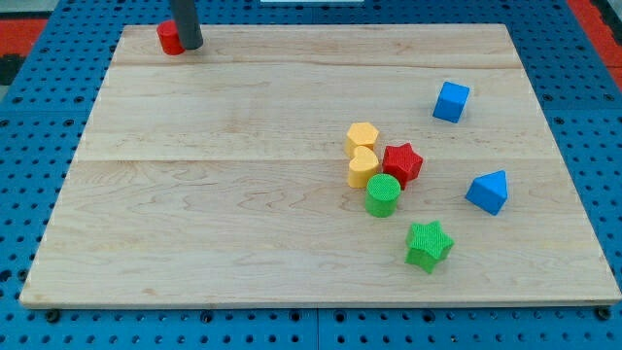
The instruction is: Point your arm at blue triangle
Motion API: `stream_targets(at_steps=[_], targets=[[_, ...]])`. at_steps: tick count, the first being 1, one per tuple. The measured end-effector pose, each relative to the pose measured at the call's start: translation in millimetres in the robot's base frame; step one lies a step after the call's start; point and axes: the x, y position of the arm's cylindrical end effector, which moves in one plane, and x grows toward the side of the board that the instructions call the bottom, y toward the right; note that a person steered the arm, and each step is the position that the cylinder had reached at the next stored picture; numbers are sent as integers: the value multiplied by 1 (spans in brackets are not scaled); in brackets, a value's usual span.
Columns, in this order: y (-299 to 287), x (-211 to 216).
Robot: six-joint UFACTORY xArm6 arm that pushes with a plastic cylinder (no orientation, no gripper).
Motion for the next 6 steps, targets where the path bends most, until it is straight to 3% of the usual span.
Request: stream_targets(at_steps=[6], targets=[[42, 4]])
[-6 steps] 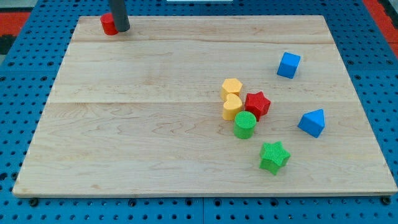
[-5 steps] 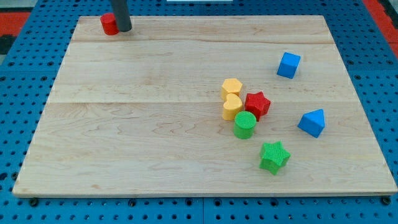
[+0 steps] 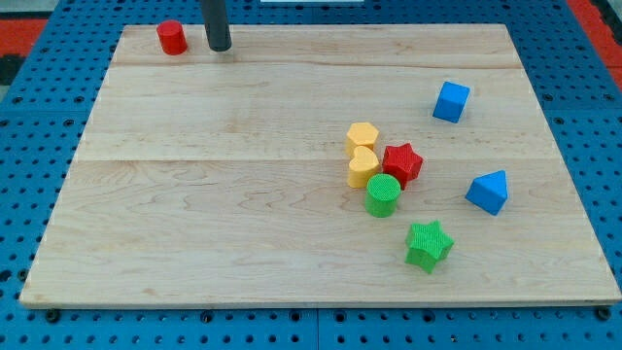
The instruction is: Point your arm at blue triangle
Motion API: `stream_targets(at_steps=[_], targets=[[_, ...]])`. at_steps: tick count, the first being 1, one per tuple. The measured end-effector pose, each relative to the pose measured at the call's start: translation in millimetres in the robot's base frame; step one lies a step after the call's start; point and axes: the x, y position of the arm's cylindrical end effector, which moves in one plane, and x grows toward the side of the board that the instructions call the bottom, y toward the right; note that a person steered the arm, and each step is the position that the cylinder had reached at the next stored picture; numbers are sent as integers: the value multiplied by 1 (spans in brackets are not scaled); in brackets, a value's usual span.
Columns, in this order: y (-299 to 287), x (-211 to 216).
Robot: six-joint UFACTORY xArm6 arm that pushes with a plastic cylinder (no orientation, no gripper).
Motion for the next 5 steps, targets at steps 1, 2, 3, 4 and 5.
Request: stream_targets(at_steps=[1, 2, 3, 4, 5], targets=[[37, 22], [117, 58], [163, 115], [206, 145], [275, 168]])
